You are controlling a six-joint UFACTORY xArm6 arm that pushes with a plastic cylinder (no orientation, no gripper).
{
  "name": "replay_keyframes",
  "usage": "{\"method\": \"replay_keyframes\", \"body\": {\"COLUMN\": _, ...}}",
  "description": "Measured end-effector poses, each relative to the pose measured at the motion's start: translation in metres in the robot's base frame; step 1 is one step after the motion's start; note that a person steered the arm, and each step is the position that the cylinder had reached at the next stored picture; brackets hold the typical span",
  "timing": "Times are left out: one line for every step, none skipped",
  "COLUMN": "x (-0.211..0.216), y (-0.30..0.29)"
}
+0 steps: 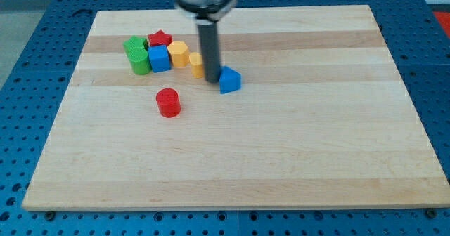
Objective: Move the blue triangle towards the top right corner
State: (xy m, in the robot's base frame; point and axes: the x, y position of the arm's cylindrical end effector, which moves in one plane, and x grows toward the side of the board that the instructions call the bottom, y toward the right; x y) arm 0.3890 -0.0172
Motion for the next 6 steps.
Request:
{"method": "replay_keyframes", "body": {"x": 0.011, "y": 0.011}}
{"method": "replay_keyframes", "body": {"x": 0.033, "y": -0.015}}
{"method": "replay_keyframes", "body": {"x": 0.044, "y": 0.013}}
{"method": "replay_keyframes", "body": {"x": 0.032, "y": 0.082}}
{"method": "replay_keyframes", "body": {"x": -0.007, "y": 0.13}}
{"method": "replay_keyframes", "body": {"x": -0.026, "y": 0.151}}
